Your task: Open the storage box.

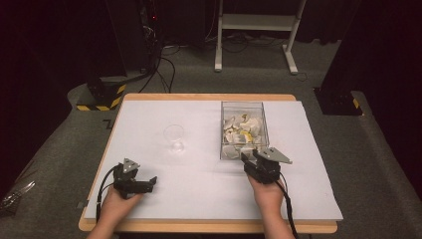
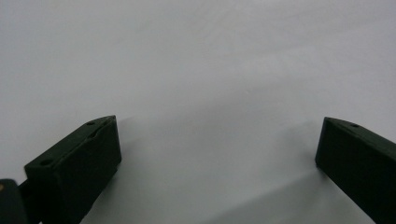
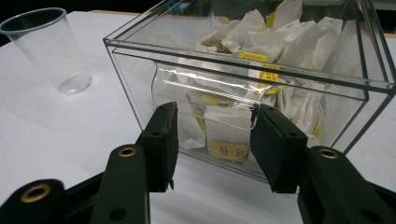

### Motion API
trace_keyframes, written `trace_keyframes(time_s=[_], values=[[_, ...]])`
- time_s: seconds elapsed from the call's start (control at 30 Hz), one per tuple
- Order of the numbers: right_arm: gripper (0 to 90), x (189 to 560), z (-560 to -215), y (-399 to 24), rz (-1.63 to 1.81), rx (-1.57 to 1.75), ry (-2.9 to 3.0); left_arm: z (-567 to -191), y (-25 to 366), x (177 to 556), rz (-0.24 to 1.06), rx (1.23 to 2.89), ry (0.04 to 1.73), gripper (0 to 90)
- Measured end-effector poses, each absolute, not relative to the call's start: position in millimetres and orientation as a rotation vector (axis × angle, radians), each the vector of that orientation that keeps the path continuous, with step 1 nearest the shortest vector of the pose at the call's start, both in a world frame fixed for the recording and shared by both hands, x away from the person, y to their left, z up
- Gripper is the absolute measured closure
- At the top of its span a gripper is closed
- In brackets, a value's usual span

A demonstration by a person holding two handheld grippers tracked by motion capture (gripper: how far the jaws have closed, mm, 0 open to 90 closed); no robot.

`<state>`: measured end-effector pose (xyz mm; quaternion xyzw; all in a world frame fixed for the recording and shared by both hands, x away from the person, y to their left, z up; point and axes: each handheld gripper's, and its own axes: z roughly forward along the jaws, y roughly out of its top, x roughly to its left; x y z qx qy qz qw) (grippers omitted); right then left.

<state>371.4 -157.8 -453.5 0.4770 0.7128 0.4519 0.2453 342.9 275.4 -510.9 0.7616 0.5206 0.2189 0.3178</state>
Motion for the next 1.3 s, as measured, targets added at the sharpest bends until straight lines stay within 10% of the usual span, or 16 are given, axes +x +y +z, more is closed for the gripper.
trace_keyframes(time_s=[1.3], values=[[53.9, 316.6, -458.6, -164.8, 1.266, 1.234, 1.955, -510.7, 275.6, 342.9, 0.575, 2.009, 1.368, 0.5]])
